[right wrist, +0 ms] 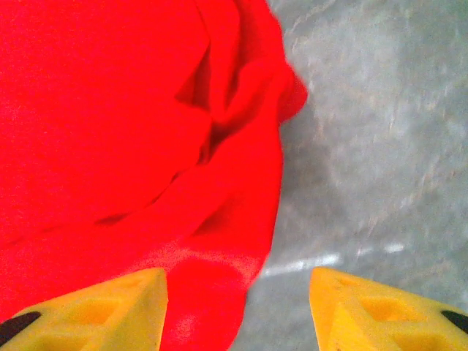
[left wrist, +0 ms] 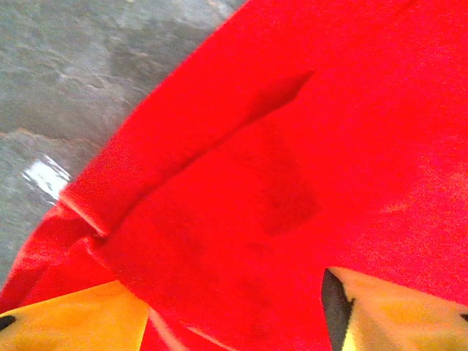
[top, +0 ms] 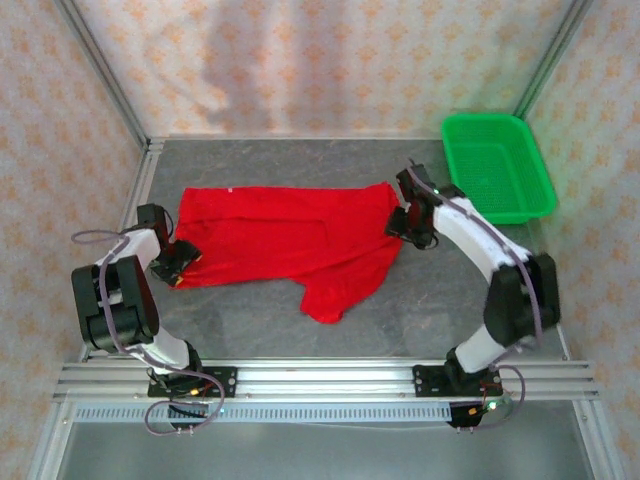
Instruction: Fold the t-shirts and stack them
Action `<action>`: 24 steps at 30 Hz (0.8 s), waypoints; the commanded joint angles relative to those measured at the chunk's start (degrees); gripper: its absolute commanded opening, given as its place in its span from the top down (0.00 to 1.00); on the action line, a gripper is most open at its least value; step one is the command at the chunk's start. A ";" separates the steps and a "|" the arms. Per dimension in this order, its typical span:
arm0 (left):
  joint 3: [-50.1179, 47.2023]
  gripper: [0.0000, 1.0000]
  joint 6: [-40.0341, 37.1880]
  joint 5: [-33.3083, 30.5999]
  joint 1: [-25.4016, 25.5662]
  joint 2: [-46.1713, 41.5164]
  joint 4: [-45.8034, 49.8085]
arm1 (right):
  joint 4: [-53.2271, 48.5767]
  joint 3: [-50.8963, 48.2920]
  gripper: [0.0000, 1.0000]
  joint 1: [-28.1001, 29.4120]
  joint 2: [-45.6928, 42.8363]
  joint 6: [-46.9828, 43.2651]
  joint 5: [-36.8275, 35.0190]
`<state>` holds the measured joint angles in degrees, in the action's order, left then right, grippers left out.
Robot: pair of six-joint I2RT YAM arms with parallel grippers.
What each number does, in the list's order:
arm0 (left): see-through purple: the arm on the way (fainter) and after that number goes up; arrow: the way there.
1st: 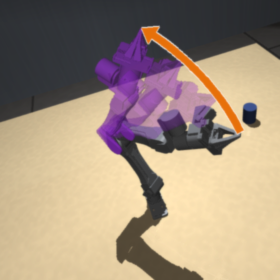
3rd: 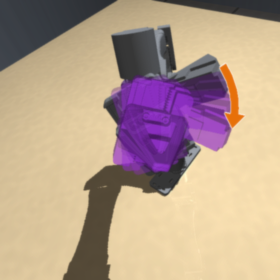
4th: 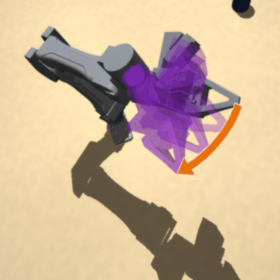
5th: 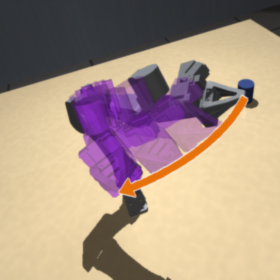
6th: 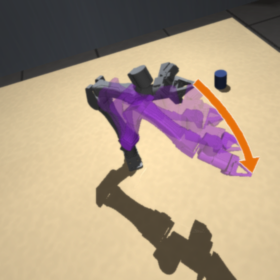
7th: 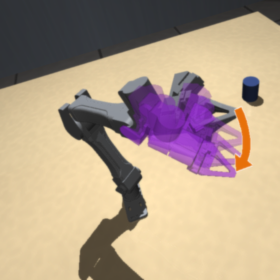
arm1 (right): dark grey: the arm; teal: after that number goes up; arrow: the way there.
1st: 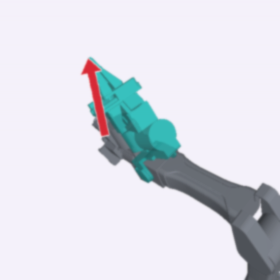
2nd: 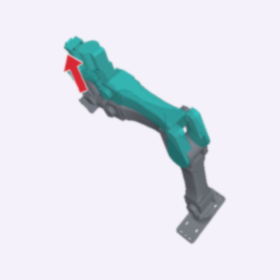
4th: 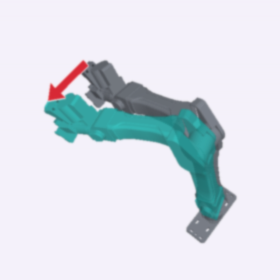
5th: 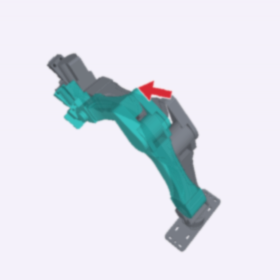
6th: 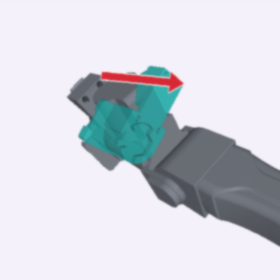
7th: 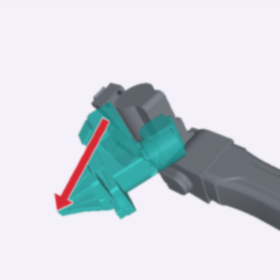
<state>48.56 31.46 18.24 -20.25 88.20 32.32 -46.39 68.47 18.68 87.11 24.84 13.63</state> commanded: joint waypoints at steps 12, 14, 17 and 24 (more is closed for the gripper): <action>1.61 0.21 -3.33 7.70 6.52 -17.88 4.42 | 19.22 -22.10 0.52 13.08 -5.33 20.09 6.92; 2.27 0.20 -3.68 6.83 8.85 -21.19 5.60 | 19.99 -20.87 0.54 13.06 -1.89 18.74 5.45; 3.20 0.19 -3.85 7.62 11.51 -24.84 7.27 | 22.36 -19.24 0.55 12.45 3.32 17.14 5.10; 8.52 0.16 -5.15 1.69 20.63 -31.66 13.97 | 17.57 -12.33 0.85 11.70 9.90 12.44 7.20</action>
<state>54.22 27.99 23.90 -3.62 59.33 41.30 -26.41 54.46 30.79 96.33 40.16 21.89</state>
